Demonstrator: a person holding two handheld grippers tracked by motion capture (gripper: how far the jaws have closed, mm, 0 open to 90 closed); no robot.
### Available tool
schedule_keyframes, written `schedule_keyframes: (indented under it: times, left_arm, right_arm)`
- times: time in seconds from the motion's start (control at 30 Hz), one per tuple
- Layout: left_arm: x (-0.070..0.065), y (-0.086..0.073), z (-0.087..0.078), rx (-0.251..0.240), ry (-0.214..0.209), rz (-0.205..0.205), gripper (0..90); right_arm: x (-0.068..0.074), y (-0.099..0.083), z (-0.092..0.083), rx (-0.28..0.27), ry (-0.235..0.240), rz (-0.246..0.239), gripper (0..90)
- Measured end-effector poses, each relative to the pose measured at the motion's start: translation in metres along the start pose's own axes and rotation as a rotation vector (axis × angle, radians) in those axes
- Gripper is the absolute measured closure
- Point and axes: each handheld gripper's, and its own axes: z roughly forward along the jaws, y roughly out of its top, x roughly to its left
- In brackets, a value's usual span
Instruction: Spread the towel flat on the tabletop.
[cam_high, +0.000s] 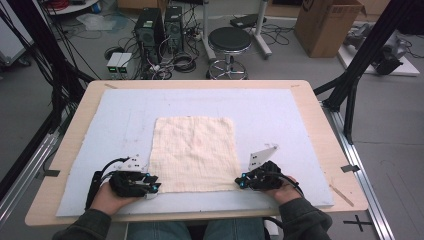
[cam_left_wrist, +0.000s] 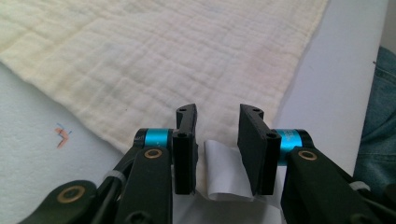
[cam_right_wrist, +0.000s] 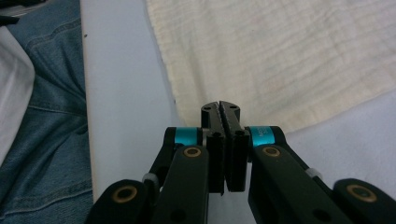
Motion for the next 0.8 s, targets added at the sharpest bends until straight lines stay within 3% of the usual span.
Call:
schedule_keyframes:
  times: [0.6, 0.8]
  left_arm:
    - [-0.014, 0.002, 0.002, 0.004, -0.022, 0.032, 66.8]
    - [-0.016, 0.003, -0.004, -0.054, -0.005, 0.036, 65.5]
  right_arm:
    - [0.011, -0.017, -0.012, -0.002, 0.017, 0.044, 88.8]
    - [0.007, -0.016, -0.015, -0.063, 0.031, 0.09, 72.4]
